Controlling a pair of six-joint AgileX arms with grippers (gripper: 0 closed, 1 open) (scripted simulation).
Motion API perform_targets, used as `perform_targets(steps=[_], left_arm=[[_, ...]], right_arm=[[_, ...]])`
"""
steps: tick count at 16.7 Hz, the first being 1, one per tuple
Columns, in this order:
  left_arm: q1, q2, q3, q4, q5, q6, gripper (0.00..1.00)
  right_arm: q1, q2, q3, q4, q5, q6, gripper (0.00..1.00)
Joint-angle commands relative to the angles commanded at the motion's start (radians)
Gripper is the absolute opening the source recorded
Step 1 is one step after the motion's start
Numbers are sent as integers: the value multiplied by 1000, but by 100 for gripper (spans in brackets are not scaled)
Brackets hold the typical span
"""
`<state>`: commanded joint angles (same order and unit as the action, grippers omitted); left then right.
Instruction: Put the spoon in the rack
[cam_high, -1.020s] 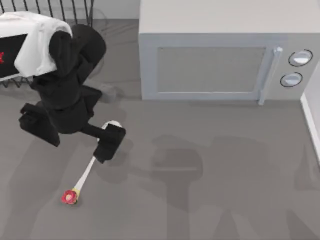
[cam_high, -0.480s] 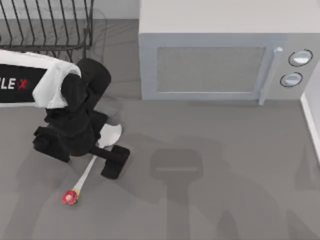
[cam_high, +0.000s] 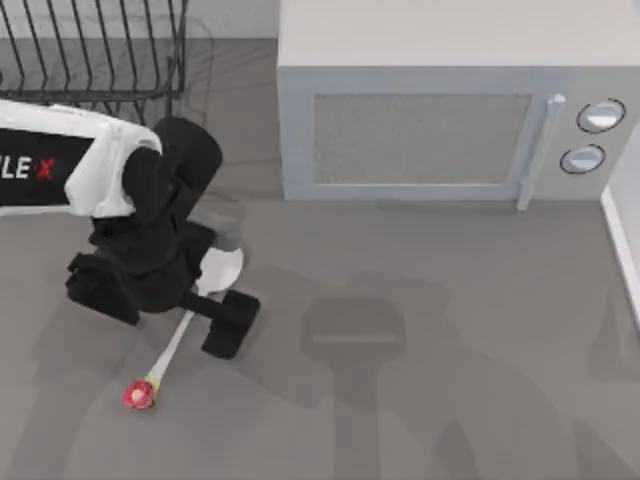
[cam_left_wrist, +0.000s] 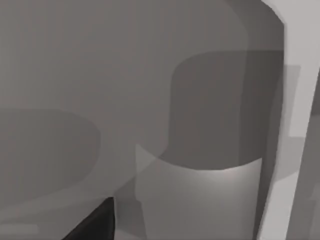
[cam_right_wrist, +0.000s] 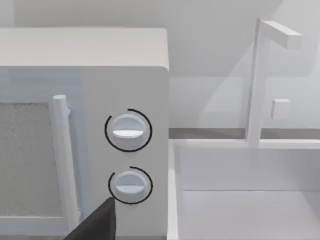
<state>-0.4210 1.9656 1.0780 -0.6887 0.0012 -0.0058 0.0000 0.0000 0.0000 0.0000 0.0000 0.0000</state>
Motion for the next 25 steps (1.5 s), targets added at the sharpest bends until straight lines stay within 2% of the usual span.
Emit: perform_targets(steps=[8,16,19,22,25], left_arm=[[0,0,0,0,0,0,2],[0,0,0,0,0,0,0],[0,-58,35,-50,-1,-3,0],[0,-66,134,-152,-1,-8,0],[-1,-89,291,-349,-1,-13,0]], right_arm=[[0,0,0,0,0,0,100],[0,0,0,0,0,0,100],[0,0,0,0,0,0,100],[0,0,0,0,0,0,100],[0,0,0,0,0,0,100]])
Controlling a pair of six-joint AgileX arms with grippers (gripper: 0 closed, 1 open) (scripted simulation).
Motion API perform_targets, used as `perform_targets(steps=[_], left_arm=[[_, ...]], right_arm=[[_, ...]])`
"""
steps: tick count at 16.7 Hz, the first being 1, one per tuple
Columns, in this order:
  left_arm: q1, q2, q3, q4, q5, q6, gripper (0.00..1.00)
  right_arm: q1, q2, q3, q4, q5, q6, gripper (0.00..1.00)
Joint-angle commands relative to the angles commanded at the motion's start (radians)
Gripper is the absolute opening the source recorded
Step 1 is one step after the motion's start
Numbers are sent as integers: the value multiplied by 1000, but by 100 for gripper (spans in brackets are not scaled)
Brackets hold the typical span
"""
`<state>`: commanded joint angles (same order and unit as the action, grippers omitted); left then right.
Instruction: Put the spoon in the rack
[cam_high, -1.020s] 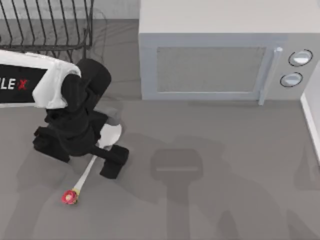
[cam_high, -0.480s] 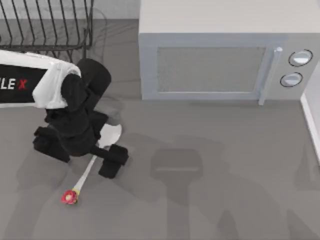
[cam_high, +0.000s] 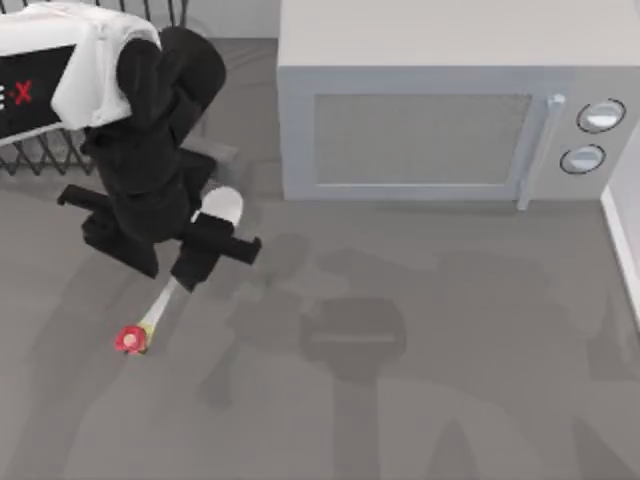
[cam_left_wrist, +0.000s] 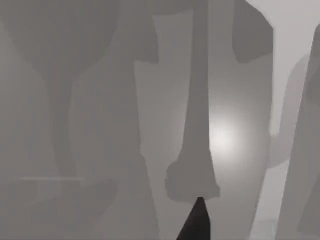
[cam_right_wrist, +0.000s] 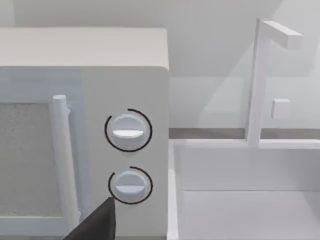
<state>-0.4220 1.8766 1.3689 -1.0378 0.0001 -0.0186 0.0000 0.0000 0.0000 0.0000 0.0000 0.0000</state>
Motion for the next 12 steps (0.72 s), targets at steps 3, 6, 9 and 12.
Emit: perform_targets(steps=[3,6,9,12], left_arm=[[-4,-32,165,-235,0,0,0],[-6,-73,308,-400,0,0,0],[-6,-102,376,-469,0,0,0],[-6,-104,378,-471,0,0,0]], right_arm=[[0,0,0,0,0,0,100],[0,0,0,0,0,0,100],[0,0,0,0,0,0,100],[0,0,0,0,0,0,100]])
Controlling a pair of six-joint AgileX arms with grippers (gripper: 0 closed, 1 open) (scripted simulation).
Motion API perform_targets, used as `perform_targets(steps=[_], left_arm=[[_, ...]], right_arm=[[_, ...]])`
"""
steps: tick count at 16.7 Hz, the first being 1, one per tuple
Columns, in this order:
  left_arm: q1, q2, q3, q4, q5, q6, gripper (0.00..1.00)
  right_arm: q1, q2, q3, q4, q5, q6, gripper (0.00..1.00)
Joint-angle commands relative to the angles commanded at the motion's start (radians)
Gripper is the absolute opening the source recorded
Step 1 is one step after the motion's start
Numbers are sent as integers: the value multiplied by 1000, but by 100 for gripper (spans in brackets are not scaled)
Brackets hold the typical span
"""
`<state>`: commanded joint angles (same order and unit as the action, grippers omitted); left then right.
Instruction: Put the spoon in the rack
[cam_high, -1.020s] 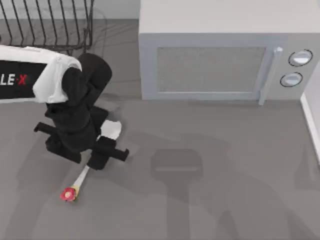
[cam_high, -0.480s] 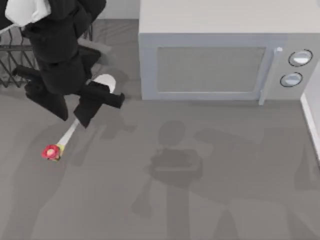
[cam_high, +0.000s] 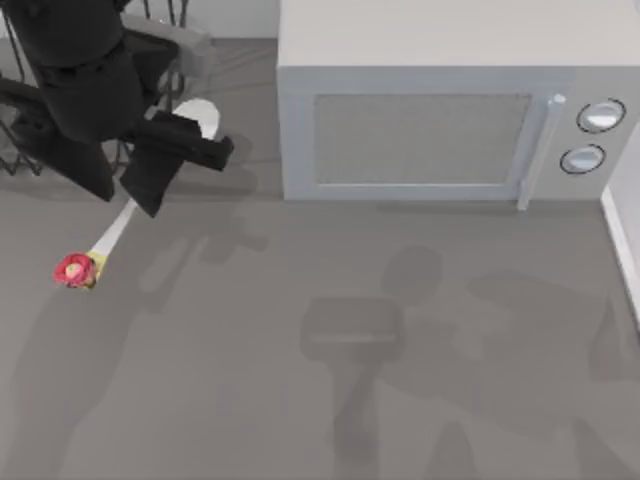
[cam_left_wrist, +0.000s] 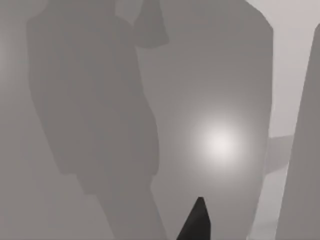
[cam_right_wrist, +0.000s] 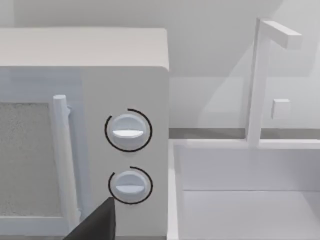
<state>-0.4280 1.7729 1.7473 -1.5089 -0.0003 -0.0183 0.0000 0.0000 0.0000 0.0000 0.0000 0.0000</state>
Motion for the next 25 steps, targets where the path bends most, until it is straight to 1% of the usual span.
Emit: perform_targets(steps=[3,6,11,19,22,25], left_arm=[[10,-7,-8,15,2,3,0],[56,-75,-51,111,18,6,0],[209,-287,-204,420,69,11,0],[502,-707,-529,1085,169,30,0],[579,-832,-605,1231,197,31,0],[609,-883,-634,1283,207,31,0]], right_arm=[[0,0,0,0,0,0,100],[0,0,0,0,0,0,100],[0,0,0,0,0,0,100],[0,0,0,0,0,0,100],[0,0,0,0,0,0,100],[0,0,0,0,0,0,100]])
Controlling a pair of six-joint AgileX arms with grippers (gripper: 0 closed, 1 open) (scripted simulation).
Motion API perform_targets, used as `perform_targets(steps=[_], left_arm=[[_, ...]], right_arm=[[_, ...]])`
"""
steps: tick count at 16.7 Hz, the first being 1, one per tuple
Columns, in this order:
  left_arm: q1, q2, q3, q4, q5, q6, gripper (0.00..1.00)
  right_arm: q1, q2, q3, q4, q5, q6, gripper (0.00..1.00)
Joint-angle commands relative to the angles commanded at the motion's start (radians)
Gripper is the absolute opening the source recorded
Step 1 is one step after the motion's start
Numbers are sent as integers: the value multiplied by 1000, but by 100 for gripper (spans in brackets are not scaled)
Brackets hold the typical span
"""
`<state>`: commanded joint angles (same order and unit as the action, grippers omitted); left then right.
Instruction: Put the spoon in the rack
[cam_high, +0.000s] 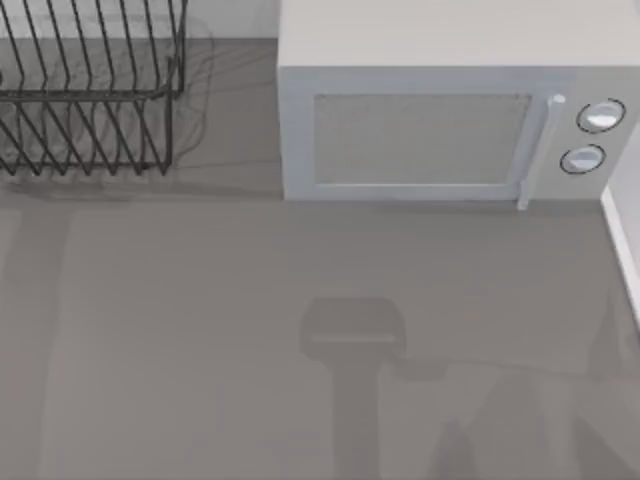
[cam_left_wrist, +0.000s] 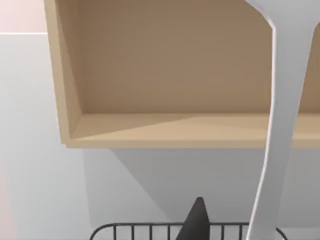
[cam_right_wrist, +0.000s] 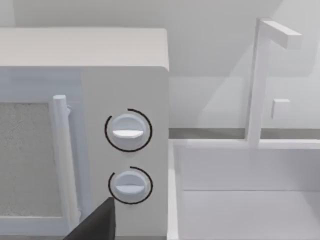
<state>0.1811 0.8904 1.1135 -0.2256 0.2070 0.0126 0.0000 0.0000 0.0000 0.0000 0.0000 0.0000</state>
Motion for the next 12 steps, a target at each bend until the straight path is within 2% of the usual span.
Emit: perform_targets(steps=[7,12], left_arm=[[-8,35,4,32,-4,2,0],[-31,278,-21,288,-28,2,0]], right_arm=[[0,0,0,0,0,0,100],[0,0,0,0,0,0,100]])
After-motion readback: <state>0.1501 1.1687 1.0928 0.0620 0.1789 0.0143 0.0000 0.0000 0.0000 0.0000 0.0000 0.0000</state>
